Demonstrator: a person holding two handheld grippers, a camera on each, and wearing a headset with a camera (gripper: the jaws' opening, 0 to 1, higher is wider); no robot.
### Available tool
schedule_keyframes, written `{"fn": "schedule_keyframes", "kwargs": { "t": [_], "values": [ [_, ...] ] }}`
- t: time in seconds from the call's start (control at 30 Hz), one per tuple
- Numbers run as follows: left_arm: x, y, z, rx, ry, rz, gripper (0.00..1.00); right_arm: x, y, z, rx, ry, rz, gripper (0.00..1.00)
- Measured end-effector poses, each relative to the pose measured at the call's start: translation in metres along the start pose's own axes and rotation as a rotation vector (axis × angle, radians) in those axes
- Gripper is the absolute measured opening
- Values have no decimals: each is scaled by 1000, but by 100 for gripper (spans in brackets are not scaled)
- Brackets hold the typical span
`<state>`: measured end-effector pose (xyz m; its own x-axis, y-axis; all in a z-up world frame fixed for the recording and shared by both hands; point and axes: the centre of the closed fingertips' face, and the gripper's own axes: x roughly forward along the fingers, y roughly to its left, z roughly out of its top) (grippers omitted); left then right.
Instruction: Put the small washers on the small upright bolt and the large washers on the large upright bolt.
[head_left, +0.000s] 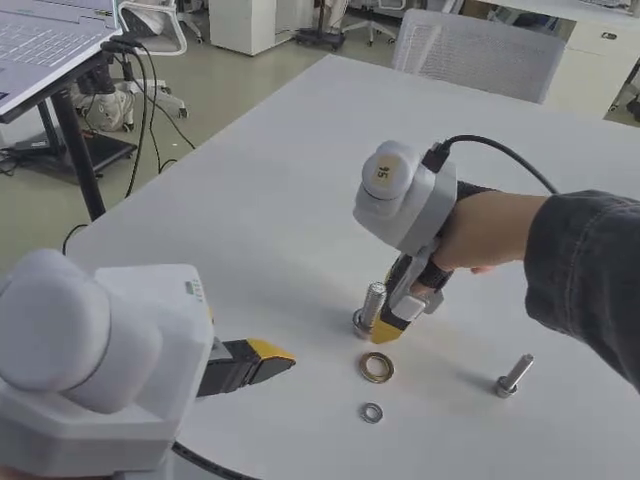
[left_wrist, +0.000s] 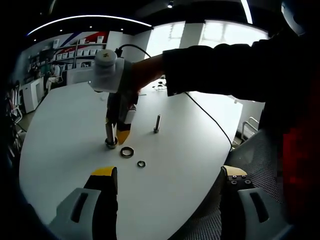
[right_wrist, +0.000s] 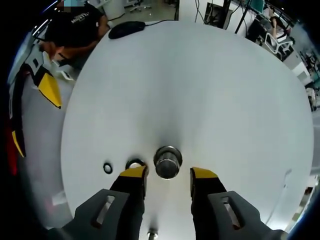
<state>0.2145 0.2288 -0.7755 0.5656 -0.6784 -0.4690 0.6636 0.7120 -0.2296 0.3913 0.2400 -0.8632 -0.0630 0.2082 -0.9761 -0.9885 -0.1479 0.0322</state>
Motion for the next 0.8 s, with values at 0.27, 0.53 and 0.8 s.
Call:
{"fn": "schedule_keyframes", "kwargs": {
  "t": [0.27, 0.53, 0.8],
  "values": [
    [1, 0, 1, 3, 2, -3, 84, -9, -4, -3, 10, -19, -12, 37],
    [0, 1, 1, 6, 3, -2, 84, -22, 6, -2, 17, -42, -30, 37],
    [0, 1, 2, 9, 0, -1, 84, -31, 12, -5, 25, -53, -45, 37]
  ]
}}
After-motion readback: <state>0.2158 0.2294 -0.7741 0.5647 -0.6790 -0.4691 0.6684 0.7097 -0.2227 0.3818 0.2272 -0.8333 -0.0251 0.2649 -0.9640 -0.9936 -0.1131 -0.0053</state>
